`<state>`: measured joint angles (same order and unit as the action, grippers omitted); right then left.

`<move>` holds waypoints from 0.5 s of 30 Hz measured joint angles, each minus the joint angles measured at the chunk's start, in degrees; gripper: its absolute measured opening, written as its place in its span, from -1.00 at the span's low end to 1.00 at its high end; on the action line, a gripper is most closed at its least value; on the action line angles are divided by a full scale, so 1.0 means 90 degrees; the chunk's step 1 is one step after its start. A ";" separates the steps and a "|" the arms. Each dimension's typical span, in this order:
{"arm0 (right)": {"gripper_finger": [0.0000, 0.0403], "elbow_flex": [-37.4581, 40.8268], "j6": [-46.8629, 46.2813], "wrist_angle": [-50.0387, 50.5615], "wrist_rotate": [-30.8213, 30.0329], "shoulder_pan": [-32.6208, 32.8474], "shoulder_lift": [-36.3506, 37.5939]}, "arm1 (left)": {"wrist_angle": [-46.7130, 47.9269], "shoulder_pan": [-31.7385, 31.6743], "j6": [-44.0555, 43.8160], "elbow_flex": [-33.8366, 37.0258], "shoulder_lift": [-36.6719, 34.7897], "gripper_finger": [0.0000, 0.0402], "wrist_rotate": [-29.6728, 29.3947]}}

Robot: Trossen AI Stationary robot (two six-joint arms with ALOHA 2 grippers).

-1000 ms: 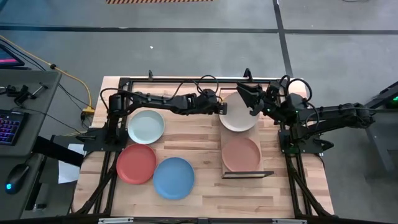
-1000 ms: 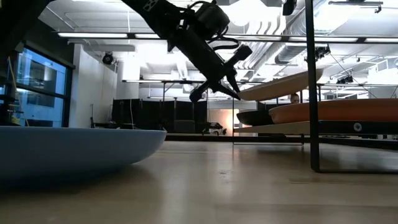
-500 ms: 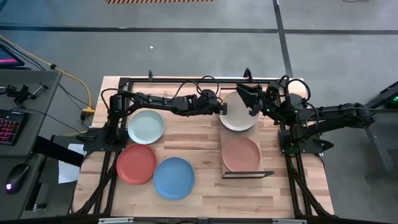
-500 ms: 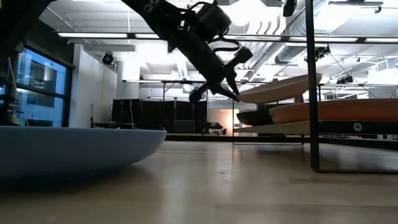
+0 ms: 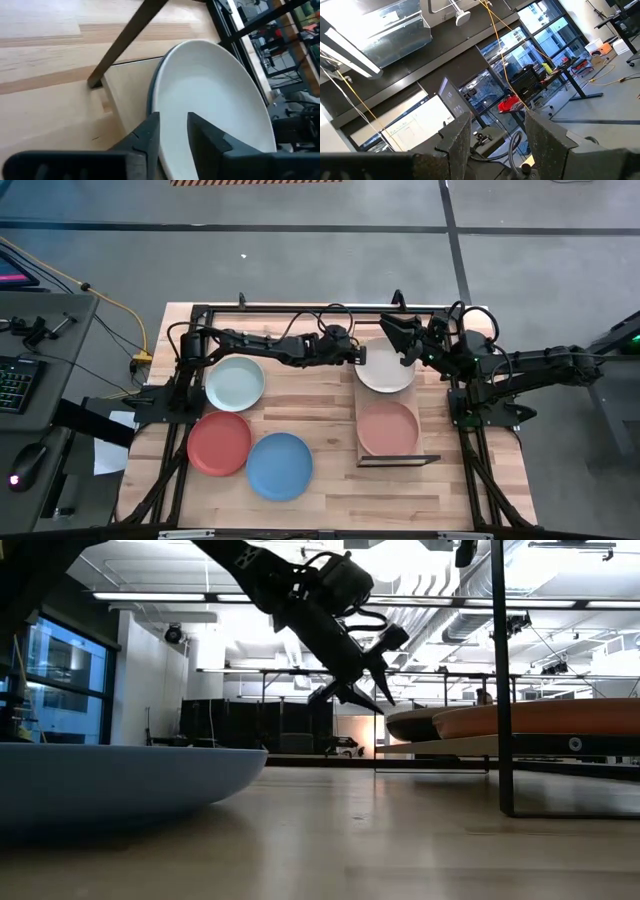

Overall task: Place and stack plates onto a shelf
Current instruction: Stack the white plate on top of the black plate on the shelf, then stack the gray plate on top of the white plate on the shelf

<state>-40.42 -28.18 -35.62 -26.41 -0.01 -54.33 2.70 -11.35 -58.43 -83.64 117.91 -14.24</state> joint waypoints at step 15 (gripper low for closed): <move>-0.16 0.0000 0.0019 -0.0016 0.0002 0.0000 0.0000 | 0.0441 -0.0406 0.2380 0.0000 -0.0970 -0.40 0.2186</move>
<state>-40.42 -28.01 -35.76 -26.39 -0.01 -54.33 6.67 -15.01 -37.01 -83.64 109.18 5.44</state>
